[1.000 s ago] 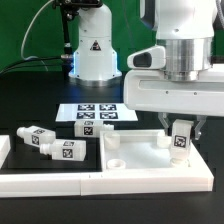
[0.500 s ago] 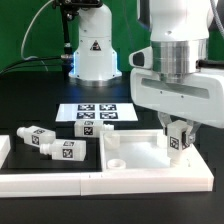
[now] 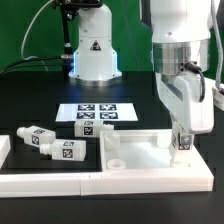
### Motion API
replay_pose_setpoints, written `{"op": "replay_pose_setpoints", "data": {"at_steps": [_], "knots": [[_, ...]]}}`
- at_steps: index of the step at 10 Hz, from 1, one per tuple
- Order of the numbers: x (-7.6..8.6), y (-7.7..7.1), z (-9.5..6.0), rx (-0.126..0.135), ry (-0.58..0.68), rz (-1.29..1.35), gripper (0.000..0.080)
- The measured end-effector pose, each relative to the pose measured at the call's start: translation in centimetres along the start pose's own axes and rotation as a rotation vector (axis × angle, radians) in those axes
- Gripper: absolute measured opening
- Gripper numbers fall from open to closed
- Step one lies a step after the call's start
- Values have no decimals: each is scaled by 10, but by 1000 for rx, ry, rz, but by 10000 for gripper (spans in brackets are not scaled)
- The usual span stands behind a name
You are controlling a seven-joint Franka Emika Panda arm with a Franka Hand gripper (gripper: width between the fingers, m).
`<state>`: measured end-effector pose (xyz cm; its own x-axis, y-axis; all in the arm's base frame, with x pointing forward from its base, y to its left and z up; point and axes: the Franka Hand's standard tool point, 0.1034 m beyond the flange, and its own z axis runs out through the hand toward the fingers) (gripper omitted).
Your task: Assemble one leg
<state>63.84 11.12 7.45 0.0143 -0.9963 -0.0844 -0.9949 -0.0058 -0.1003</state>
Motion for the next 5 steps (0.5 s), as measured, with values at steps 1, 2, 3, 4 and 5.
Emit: {"op": "replay_pose_setpoints", "data": {"at_steps": [1,2,3,4,5], "knots": [[-1,0,0,-6,2,-82,357],[-3,0,-2,-17,-2,-233,546],[-4,-2,-3,-6,2,-449,546],[-8,-1,-2,-6,-2,-614,628],[-13,1,-1,-9,-8,-722,645]]}}
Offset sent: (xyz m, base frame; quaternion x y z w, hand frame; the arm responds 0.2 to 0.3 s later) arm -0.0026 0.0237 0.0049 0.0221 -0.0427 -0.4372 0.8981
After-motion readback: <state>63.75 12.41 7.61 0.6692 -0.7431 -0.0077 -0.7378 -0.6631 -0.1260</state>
